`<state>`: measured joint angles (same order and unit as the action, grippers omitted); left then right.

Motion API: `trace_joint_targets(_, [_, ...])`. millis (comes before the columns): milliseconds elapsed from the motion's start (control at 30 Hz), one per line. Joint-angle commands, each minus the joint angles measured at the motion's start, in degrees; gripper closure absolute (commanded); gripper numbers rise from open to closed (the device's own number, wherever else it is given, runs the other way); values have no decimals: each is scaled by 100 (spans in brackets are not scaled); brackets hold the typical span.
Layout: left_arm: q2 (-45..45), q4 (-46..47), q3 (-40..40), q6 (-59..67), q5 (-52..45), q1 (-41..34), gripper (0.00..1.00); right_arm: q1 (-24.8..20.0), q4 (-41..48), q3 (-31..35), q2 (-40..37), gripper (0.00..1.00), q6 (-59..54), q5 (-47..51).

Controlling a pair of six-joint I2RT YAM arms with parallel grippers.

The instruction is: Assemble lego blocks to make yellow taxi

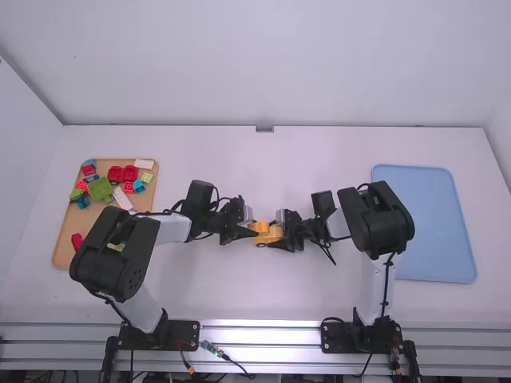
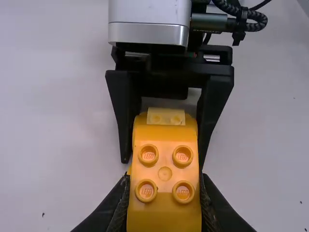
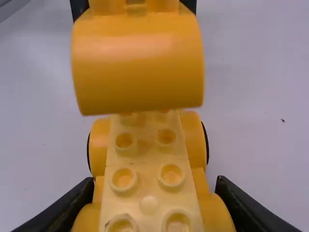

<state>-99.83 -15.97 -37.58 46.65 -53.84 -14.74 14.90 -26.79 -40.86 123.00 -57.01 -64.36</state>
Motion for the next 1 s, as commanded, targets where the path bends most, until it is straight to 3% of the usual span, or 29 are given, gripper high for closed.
trace_joint_targets(0, [129, 2, 48, -153, -50, -125, 98, 11, 20, 39, 118, 47, 20, -37])
trace_joint_targets(400, [127, -201, 50, -527, 874, -564, 98, 15, -2, 37, 118, 48, 15, -166])
trace_joint_targets(967, [-393, -699, 50, -339, 535, -590, 98, 15, 17, 39, 118, 48, -44, -319])
